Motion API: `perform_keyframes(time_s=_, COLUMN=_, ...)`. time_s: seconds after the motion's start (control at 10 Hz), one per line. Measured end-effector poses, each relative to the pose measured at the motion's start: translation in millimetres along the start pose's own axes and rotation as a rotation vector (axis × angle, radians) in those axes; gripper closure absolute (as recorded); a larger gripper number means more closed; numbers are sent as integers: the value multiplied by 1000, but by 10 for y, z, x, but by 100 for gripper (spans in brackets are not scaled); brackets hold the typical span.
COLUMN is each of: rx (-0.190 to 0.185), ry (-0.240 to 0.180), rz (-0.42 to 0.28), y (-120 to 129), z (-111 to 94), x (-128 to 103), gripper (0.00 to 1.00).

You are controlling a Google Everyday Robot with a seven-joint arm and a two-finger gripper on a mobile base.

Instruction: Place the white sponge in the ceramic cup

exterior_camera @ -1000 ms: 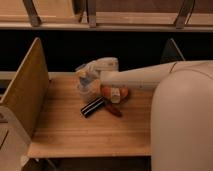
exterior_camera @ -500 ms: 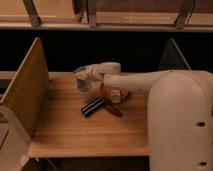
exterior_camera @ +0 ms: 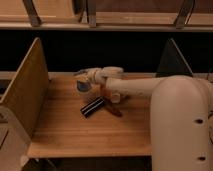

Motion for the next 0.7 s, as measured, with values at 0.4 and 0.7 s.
perform_keyframes(time_s=0.4, rx=-2, ry=1, rz=16, y=1, z=-10, x=61, gripper=23)
perform_keyframes(time_s=0.7, rx=-2, ry=0, rz=16, y=1, z=-9, x=61, gripper=22)
